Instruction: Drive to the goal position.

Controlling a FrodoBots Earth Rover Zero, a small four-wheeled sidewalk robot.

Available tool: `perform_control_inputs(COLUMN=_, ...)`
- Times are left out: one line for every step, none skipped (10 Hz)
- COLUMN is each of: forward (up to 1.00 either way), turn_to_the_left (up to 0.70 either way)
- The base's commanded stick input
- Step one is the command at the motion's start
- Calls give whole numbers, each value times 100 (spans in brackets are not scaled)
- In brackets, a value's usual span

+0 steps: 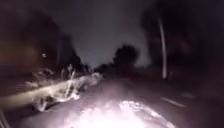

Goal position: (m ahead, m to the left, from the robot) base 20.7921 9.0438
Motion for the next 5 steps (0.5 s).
perform_control_inputs(forward=70, turn_to_the_left=0)
perform_control_inputs(forward=70, turn_to_the_left=0)
perform_control_inputs(forward=70, turn_to_the_left=0)
perform_control_inputs(forward=70, turn_to_the_left=0)
perform_control_inputs(forward=70, turn_to_the_left=0)
